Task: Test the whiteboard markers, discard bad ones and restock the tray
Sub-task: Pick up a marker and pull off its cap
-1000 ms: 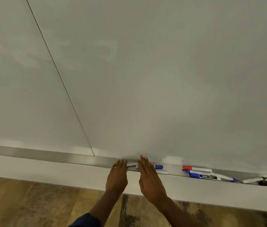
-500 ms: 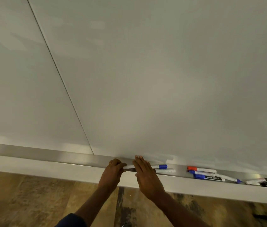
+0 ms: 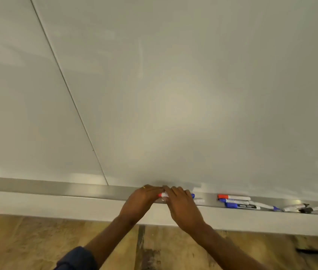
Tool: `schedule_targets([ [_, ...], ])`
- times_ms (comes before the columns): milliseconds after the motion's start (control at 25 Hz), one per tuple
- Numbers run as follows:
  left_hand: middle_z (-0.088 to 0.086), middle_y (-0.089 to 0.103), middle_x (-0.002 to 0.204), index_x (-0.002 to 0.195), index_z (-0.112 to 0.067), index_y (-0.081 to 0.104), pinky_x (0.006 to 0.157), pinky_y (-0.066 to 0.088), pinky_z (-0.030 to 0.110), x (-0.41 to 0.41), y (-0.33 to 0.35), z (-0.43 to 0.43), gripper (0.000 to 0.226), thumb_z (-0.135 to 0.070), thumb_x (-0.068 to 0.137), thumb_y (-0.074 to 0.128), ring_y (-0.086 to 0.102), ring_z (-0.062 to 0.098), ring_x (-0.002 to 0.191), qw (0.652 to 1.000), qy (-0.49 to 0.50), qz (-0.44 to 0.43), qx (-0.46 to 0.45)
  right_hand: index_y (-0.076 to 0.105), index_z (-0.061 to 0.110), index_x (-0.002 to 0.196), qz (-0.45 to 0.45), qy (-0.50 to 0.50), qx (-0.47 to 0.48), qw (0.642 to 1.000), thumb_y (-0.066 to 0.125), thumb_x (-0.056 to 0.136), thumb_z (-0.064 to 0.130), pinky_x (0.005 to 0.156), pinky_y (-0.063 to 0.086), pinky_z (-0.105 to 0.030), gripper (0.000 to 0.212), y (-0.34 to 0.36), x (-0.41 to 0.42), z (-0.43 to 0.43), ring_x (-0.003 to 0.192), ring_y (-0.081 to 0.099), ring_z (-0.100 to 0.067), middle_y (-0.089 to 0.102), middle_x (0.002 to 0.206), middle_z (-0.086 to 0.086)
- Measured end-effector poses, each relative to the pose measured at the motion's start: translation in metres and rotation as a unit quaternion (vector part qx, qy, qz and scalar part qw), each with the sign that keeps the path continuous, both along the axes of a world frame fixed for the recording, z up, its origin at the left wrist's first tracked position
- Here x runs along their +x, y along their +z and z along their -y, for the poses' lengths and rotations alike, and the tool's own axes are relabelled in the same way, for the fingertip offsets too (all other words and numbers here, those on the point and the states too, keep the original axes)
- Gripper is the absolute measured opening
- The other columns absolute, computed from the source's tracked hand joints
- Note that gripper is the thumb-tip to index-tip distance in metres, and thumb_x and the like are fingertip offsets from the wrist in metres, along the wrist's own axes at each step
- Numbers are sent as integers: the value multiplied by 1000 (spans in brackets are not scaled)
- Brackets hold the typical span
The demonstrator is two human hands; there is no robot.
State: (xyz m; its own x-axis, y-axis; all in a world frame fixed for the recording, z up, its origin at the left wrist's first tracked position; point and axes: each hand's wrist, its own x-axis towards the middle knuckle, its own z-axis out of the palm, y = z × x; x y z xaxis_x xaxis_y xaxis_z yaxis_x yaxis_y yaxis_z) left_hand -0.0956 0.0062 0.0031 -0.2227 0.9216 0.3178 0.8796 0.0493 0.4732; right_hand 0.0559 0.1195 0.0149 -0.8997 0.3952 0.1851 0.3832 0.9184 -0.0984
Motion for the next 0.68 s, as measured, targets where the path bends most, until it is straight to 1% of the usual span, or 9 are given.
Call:
schedule_targets([
  [40, -6, 74, 115, 123, -28, 64, 81, 59, 23, 3, 7, -5, 40, -19, 85, 69, 72, 14, 97, 999, -34, -39, 6, 60, 20, 129, -29, -20, 6, 999, 51, 97, 36, 84, 52, -32, 36, 6, 9, -2, 96, 67, -16, 71, 109, 5],
  [120, -5, 75, 112, 123, -26, 64, 79, 60, 24, 14, 23, -17, 44, -21, 80, 69, 73, 14, 94, 995, -72, -71, 22, 63, 21, 124, -83, -63, -10, 995, 35, 100, 48, 84, 51, -31, 45, 20, 27, -4, 94, 67, -14, 72, 108, 6],
  [200, -5, 75, 113, 122, -25, 65, 80, 60, 24, 28, 40, -33, 42, -23, 80, 73, 72, 14, 95, 991, -102, -82, 39, 67, 23, 114, -114, -99, -21, 988, 38, 98, 50, 79, 49, -28, 43, 36, 47, -9, 86, 67, -12, 74, 100, 7],
  [280, -4, 75, 112, 121, -24, 66, 80, 60, 25, 43, 57, -49, 45, -20, 78, 78, 72, 15, 96, 984, -141, -102, 48, 69, 27, 103, -115, -131, -6, 985, 41, 96, 53, 68, 47, -25, 39, 54, 69, -14, 72, 67, -9, 74, 85, 10],
  [360, -2, 76, 109, 118, -22, 68, 78, 60, 26, 61, 74, -62, 46, -19, 75, 83, 72, 16, 94, 973, -183, -128, 52, 69, 31, 94, -101, -163, 18, 981, 41, 94, 58, 54, 39, -19, 39, 73, 92, -16, 59, 66, -7, 72, 69, 10],
  [440, -2, 74, 112, 119, -23, 68, 80, 59, 26, 81, 89, -75, 47, -19, 75, 84, 71, 15, 97, 962, -217, -160, 42, 69, 32, 89, -92, -197, 14, 976, 40, 94, 62, 48, 33, -18, 42, 87, 120, -19, 53, 65, -7, 69, 61, 9],
  [560, -4, 74, 116, 118, -24, 69, 81, 60, 26, 99, 118, -88, 43, -16, 78, 81, 71, 15, 99, 963, -193, -183, 54, 65, 29, 75, -116, -276, -46, 953, 29, 94, 70, 45, 33, -16, 57, 103, 168, -31, 51, 60, -7, 61, 53, 6],
  [640, -5, 76, 104, 111, -23, 72, 72, 60, 24, 110, 147, -97, 24, -27, 88, 68, 72, 13, 90, 962, -144, -206, 105, 64, 32, 84, -130, -304, -140, 933, 25, 93, 70, 53, 39, -16, 55, 111, 210, -46, 57, 59, -4, 60, 60, 7],
  [680, -6, 77, 99, 110, -25, 72, 70, 59, 23, 119, 168, -100, 27, -39, 95, 55, 72, 13, 86, 965, -113, -200, 126, 62, 35, 92, -129, -306, -190, 924, 27, 94, 69, 57, 42, -16, 49, 112, 231, -52, 60, 58, -3, 61, 64, 8],
])
